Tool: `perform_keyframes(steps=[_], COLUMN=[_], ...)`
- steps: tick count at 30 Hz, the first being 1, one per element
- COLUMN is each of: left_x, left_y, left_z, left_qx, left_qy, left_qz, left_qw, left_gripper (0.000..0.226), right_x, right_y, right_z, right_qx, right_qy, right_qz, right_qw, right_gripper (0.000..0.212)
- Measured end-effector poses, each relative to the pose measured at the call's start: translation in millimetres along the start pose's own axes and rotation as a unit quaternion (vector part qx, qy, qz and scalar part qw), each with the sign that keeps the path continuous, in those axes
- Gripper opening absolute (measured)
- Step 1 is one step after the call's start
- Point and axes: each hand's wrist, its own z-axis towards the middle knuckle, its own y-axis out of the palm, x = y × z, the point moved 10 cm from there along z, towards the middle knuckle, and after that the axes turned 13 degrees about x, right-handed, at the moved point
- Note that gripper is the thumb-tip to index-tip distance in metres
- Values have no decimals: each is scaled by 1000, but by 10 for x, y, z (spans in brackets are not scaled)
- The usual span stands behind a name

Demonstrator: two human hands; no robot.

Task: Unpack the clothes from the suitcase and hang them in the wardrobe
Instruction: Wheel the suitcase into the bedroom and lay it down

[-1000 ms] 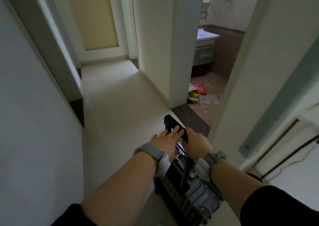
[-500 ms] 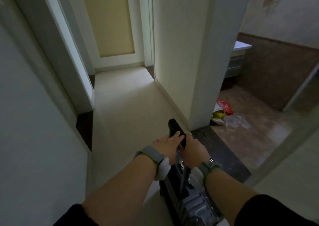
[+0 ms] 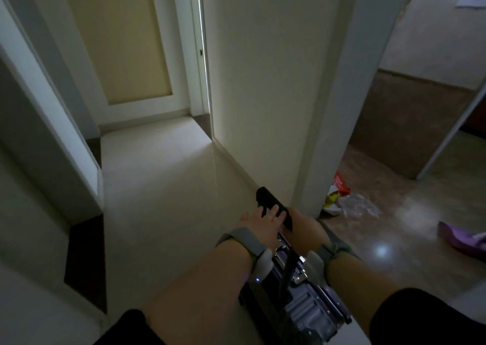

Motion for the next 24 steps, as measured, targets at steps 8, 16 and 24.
perform_keyframes(steps=[8, 16, 24], left_x=[-1377, -2896, -4314], left_y=[-279, -573, -732], left_z=[1211, 2585, 3915], left_qx=[15, -20, -29], left_qy=[-8, -29, -23], left_qz=[22, 13, -4], left_qw=[1000, 999, 999], left_gripper=[78, 83, 90], right_x=[-568, -1249, -1847], right_y=[476, 941, 1316], right_z=[1826, 3783, 5529], right_qx=[11, 0, 0], right_qy=[-2, -27, -32], right_qz=[25, 34, 40], right_qw=[1000, 999, 999], right_gripper=[38, 37, 33])
